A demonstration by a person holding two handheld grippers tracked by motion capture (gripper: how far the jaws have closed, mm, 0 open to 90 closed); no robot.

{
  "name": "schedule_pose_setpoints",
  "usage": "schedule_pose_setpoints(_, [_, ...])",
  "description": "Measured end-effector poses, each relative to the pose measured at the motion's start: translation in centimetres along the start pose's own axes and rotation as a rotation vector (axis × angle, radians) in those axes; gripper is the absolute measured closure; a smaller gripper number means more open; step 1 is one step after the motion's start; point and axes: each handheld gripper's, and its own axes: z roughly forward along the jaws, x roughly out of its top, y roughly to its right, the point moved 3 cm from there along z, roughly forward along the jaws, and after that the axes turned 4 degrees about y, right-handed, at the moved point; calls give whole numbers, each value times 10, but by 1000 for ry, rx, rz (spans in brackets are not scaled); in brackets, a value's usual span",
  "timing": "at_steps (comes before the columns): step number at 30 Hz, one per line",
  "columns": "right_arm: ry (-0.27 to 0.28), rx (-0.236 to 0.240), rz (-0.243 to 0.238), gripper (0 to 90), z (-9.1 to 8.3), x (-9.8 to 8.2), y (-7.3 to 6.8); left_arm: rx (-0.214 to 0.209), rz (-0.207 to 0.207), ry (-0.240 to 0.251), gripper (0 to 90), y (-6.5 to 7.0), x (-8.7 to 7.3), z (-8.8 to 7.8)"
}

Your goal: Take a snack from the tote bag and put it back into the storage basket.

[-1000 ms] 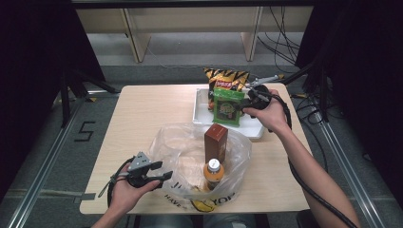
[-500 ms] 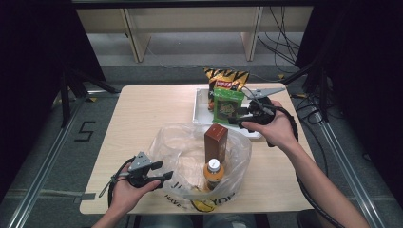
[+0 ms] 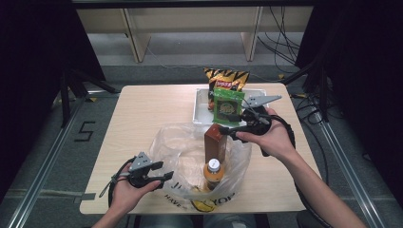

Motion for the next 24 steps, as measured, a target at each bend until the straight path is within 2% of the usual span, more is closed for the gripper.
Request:
schedule_pose_setpoints(1, [-7, -4, 16, 348, 0, -1, -3, 0, -1, 0, 399, 0, 0, 0])
schedule_pose_setpoints(5, [-6, 13, -6, 330, 4, -3, -5, -3, 0, 2, 399, 0, 0, 0])
schedule_pose_setpoints(8, [-26, 13, 6, 306, 6, -5, -9, -3, 0, 2, 399, 0, 0, 0])
schedule_pose_setpoints(10, [-23, 17, -8, 299, 9, -6, -10, -1, 0, 2, 399, 0, 0, 0])
schedule_pose_setpoints(11, [-31, 14, -36, 297, 10, -6, -9, -4, -1, 4, 399, 0, 0, 0])
schedule_pose_setpoints(14, [-50, 17, -15, 288, 13, -9, -12, -8, -1, 0, 399, -1, 0, 0])
schedule_pose_setpoints(19, [-61, 17, -16, 279, 21, -13, -14, -8, 1, -2, 399, -1, -1, 0])
schedule_pose_setpoints(20, [-75, 21, -41, 279, 21, -13, -12, -8, 1, -1, 399, -1, -1, 0])
schedule_pose_setpoints(21, [-72, 17, -30, 279, 23, -14, -14, -7, -10, -2, 399, 0, -1, 0])
schedule_pose_setpoints(22, [-79, 15, -59, 279, 24, -15, -13, -9, -20, -7, 399, 0, -1, 0])
schedule_pose_setpoints(23, [-83, 17, -66, 281, 25, -15, -12, -7, -9, -4, 399, 0, -1, 0])
schedule_pose_setpoints(24, [-80, 14, -43, 288, 28, -17, -15, -8, -21, -3, 399, 0, -1, 1])
